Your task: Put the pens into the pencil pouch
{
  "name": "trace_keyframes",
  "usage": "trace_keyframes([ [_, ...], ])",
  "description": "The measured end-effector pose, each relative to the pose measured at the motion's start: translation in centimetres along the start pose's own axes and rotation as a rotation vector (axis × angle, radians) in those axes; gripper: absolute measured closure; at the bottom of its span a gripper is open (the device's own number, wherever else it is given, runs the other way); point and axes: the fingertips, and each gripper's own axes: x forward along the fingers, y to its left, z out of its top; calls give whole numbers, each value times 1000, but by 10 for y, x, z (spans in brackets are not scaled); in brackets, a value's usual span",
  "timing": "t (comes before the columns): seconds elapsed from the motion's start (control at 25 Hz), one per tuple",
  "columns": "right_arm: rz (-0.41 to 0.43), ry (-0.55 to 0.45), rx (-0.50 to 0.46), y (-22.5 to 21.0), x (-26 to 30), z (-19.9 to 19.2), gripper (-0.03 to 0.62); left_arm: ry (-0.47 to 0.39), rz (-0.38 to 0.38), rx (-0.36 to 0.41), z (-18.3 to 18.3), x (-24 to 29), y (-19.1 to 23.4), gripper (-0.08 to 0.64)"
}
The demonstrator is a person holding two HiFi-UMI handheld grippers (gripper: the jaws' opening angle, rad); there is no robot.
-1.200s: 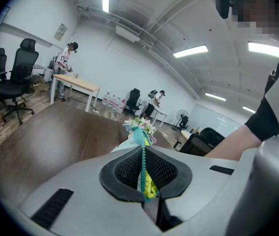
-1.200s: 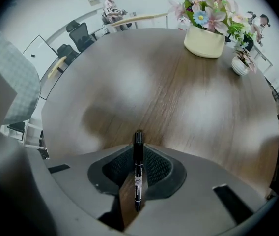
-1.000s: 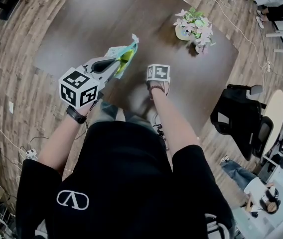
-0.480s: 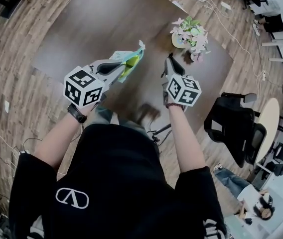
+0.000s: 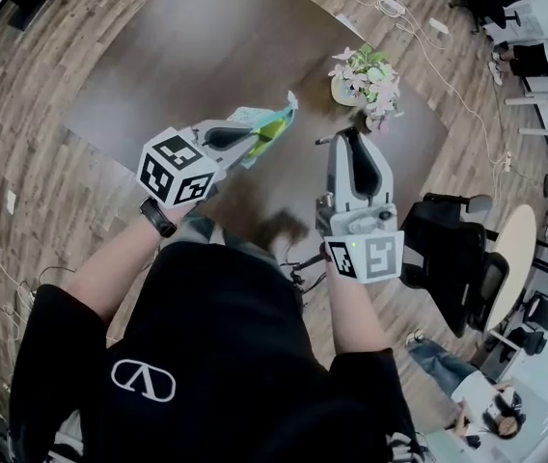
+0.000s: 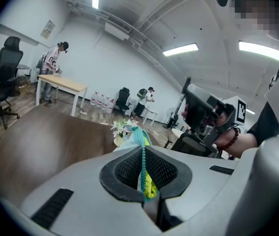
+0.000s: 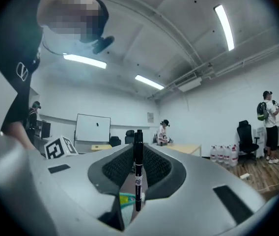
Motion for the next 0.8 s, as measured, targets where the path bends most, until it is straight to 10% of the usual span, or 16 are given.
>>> trace_keyframes([
  [0.32,107,-186,-13,33,-9,33,532,-8,-27,11,8,8,-18,545],
  [0.8,112,-186,73,42,6,2,532,-79,-58,32,44,-1,-45,545],
])
